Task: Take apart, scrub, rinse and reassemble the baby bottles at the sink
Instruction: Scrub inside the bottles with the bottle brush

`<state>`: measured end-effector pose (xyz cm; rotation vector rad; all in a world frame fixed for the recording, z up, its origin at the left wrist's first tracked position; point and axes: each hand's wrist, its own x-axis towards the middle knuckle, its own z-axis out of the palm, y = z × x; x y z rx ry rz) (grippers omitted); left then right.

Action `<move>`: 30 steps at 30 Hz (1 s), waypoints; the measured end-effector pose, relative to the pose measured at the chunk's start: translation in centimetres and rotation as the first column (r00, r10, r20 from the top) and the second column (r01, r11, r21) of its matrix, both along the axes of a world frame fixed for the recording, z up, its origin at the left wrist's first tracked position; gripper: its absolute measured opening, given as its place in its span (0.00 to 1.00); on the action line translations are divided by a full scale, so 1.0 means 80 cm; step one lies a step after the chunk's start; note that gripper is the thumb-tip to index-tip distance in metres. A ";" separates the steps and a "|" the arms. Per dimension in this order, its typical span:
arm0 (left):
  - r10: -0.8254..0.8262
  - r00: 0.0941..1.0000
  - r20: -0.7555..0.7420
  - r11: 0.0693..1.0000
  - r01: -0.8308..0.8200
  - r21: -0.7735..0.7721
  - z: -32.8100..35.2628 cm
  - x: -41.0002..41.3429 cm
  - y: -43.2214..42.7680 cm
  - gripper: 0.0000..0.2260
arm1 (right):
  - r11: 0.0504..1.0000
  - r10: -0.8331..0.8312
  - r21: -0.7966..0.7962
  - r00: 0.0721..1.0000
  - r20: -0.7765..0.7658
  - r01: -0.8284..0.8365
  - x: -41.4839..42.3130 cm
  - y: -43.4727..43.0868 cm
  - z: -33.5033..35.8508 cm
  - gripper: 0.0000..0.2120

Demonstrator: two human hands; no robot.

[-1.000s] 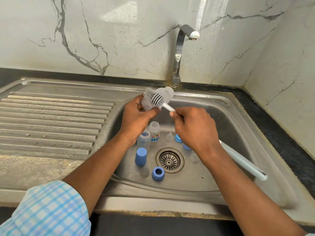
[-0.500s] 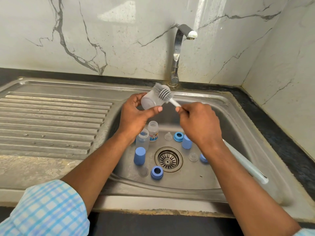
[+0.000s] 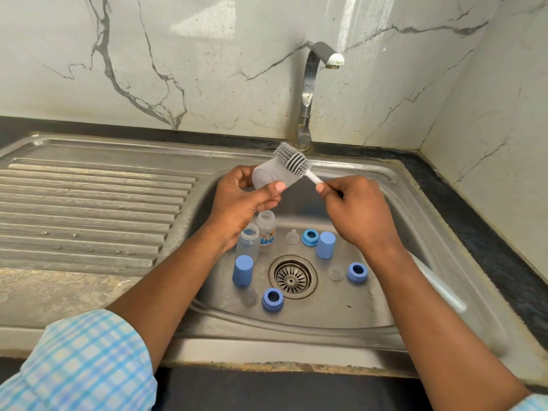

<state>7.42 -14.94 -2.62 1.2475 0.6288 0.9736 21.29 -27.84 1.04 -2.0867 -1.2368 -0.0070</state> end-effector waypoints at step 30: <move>-0.115 0.976 0.183 0.950 0.162 -0.265 0.002 0.002 -0.005 0.26 | 0.981 0.188 -0.032 0.975 -0.117 -0.193 -0.025 -0.005 0.009 0.18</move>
